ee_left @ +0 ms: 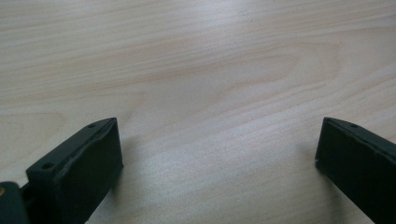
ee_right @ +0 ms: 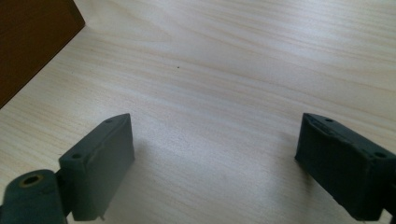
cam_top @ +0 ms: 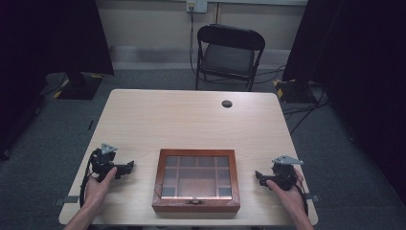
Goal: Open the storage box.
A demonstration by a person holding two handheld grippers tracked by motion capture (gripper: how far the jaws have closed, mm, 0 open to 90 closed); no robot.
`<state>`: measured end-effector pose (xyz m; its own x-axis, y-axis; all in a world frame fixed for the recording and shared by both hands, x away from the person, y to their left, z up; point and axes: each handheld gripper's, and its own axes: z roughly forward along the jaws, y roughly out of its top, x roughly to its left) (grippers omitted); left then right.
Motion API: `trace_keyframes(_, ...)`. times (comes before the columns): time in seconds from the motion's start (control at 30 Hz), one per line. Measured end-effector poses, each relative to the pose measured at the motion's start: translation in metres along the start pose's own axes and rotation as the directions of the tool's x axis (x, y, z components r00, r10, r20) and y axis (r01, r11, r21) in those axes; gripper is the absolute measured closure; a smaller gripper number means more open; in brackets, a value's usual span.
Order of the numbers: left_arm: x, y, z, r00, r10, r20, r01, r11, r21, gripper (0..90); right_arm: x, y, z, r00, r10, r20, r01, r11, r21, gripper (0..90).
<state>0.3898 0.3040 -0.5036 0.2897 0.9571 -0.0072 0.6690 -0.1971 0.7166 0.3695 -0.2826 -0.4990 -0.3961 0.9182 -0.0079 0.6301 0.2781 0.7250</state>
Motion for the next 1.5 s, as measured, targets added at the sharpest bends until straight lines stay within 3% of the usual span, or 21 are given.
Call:
trace_keyframes(0.2,0.000,0.000,0.000,1.0000,-0.001,-0.002,0.001,1.0000,0.000,0.0,-0.001,0.002,-0.004,0.9998,0.010,-0.016,-0.010,1.000,-0.003,16.1)
trace_keyframes(0.43,0.000,0.000,0.000,1.0000,-0.001,-0.001,0.001,1.0000,0.001,0.0,0.007,0.011,-0.016,0.9964,0.008,-0.084,-0.010,0.999,-0.033,22.9)
trace_keyframes(0.47,0.000,0.000,0.000,1.0000,-0.001,-0.001,0.001,1.0000,0.001,0.0,0.012,0.014,-0.019,0.9923,0.005,-0.124,-0.009,0.999,-0.036,25.1)
trace_keyframes(0.67,0.001,0.000,-0.001,1.0000,0.007,0.003,-0.007,1.0000,0.003,0.0,0.024,0.025,-0.027,0.9806,-0.011,-0.196,-0.001,0.998,-0.061,31.0)
trace_keyframes(0.8,0.001,0.000,-0.001,1.0000,0.008,0.003,-0.008,1.0000,0.003,0.0,0.031,0.030,-0.033,0.9658,-0.034,-0.257,0.012,0.996,-0.083,37.4)
trace_keyframes(0.97,0.001,0.000,-0.001,0.9999,0.009,0.007,-0.009,1.0000,0.004,0.0,0.041,0.033,-0.038,0.9510,-0.069,-0.301,0.045,0.995,-0.084,41.6)
trace_keyframes(1.2,0.001,0.000,-0.001,0.9999,0.010,0.007,-0.010,0.9999,0.003,0.0,0.056,0.039,-0.050,0.9147,-0.127,-0.384,0.086,0.989,-0.121,49.7)
trace_keyframes(1.3,0.001,0.000,-0.001,0.9999,0.010,0.007,-0.010,0.9999,0.003,0.0,0.063,0.041,-0.051,0.9082,-0.146,-0.392,0.103,0.986,-0.127,51.8)
trace_keyframes(1.33,0.001,0.000,-0.001,0.9999,0.009,0.007,-0.009,1.0000,0.003,0.0,0.070,0.043,-0.052,0.8983,-0.164,-0.408,0.119,0.984,-0.133,53.7)
trace_keyframes(1.4,0.001,0.000,-0.001,0.9999,0.010,0.007,-0.010,0.9999,0.003,0.0,0.075,0.045,-0.053,0.8886,-0.175,-0.424,0.128,0.982,-0.138,55.5)
trace_keyframes(1.43,0.001,0.000,-0.001,0.9999,0.010,0.007,-0.010,0.9999,0.003,0.0,0.075,0.045,-0.053,0.8886,-0.175,-0.424,0.128,0.982,-0.138,55.5)
trace_keyframes(1.47,0.001,0.000,-0.001,0.9999,0.009,0.007,-0.009,1.0000,0.003,0.0,0.082,0.047,-0.052,0.8780,-0.185,-0.441,0.137,0.981,-0.139,57.3)
trace_keyframes(1.5,0.001,0.000,-0.001,0.9999,0.009,0.007,-0.009,0.9999,0.003,0.0,0.085,0.049,-0.051,0.8738,-0.189,-0.448,0.139,0.980,-0.142,58.1)
